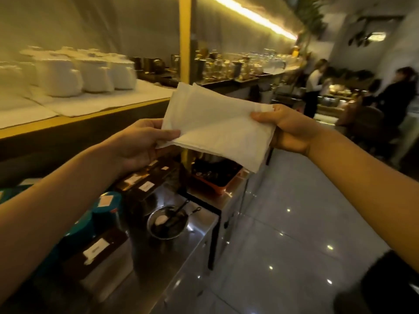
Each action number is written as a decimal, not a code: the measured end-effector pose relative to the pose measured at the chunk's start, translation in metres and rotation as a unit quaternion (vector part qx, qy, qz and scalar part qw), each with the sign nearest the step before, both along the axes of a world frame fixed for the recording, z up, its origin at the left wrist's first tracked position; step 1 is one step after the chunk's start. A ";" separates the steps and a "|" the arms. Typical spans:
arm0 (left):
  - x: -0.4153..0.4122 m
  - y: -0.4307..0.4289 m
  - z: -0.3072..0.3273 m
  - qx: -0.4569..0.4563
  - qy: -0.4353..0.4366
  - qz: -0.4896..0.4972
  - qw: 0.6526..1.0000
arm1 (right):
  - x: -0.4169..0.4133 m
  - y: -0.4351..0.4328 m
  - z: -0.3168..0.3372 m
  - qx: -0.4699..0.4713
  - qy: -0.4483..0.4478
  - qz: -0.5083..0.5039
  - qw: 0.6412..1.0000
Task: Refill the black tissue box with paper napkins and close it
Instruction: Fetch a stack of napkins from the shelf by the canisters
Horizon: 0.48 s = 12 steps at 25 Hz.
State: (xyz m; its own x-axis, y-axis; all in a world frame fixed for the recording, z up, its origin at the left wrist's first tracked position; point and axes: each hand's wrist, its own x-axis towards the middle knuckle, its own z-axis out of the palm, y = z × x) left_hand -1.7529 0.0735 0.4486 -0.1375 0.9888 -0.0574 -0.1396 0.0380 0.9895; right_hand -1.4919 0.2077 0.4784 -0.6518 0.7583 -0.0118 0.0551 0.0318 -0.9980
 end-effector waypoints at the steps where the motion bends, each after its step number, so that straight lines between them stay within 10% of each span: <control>1: 0.019 0.012 0.002 -0.004 0.008 -0.023 1.000 | 0.025 -0.003 0.001 0.001 0.004 -0.029 1.000; 12: 0.333 0.090 0.015 0.001 0.057 -0.265 0.963 | 0.361 -0.075 -0.006 0.007 0.055 -0.302 0.952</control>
State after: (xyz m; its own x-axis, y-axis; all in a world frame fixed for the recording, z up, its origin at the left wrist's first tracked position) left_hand -1.4199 0.1635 0.4638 0.3809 0.9220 -0.0697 0.0088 0.0718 0.9974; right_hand -1.1309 0.1323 0.4720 -0.0939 0.9946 0.0447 -0.0365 0.0415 -0.9985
